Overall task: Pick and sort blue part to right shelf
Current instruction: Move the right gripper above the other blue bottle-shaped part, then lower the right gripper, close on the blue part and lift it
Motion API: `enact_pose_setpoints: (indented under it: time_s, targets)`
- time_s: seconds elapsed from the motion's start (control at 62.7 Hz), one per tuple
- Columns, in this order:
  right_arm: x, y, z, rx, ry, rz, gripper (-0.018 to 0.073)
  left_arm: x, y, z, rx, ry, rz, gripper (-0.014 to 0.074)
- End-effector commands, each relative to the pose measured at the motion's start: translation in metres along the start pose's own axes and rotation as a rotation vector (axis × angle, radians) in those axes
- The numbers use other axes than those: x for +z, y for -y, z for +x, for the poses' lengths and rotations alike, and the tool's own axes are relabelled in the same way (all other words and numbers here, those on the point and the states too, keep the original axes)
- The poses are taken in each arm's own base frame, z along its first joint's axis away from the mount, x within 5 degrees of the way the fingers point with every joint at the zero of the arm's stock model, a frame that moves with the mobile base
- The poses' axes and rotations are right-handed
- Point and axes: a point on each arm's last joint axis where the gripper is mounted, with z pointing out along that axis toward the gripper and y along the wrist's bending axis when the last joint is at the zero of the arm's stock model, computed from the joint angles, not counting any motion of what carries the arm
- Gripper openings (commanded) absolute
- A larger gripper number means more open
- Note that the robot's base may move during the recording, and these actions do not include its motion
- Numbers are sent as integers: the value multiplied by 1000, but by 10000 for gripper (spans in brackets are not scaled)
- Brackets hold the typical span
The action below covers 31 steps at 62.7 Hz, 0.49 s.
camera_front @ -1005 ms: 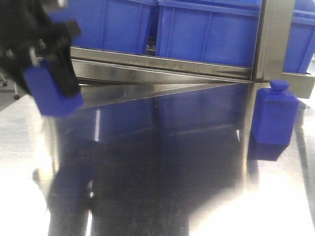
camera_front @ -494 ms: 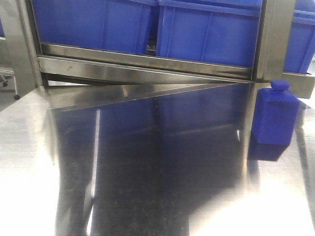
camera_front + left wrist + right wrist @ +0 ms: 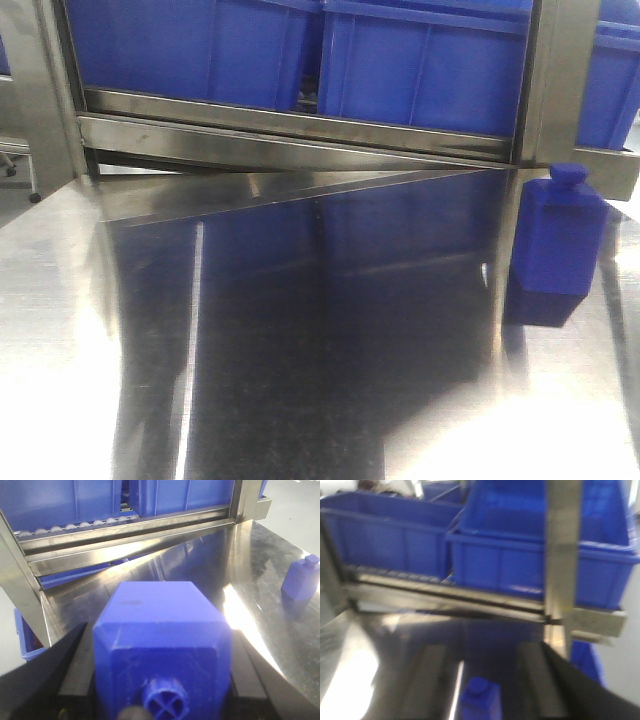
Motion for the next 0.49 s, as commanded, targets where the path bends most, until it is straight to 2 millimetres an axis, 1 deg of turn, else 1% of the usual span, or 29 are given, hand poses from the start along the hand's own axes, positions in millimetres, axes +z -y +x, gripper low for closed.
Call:
enact_pose_setpoints:
  time_s: [0.0, 0.112, 0.239, 0.287, 0.303, 0.351, 0.431, 0.447, 0.462, 0.478]
  targets:
    - [13, -8, -19, -7, 24, -74, 577, -6, 0, -15, -3, 122, -9, 293]
    - [32, -18, -18, -16, -64, -137, 584, -6, 0, -16, -8, 129, -6, 293]
    - [51, -26, -27, -29, -240, -148, 584, -6, 0, -16, -11, 131, -4, 293]
    - [60, -28, -32, -24, -349, -129, 584, -6, 0, -16, -11, 131, -4, 293]
    - [62, -29, -37, -23, -366, -124, 584, -6, 0, -16, -12, 131, -3, 293]
    - [75, -31, -44, -9, -462, -96, 584, -6, 0, -16, -12, 131, -3, 293]
    - [91, -31, -54, 30, -580, -39, 584, -6, 0, -16, -12, 131, -3, 293]
    - [94, -31, -60, 43, -588, -30, 584, -6, 0, -16, -12, 131, -3, 293]
    - [99, -31, -60, 60, -627, -11, 584, -6, 0, -16, -12, 131, -3, 293]
    - [103, -32, -64, 74, -636, -2, 584, -6, 0, -16, -12, 131, -3, 293]
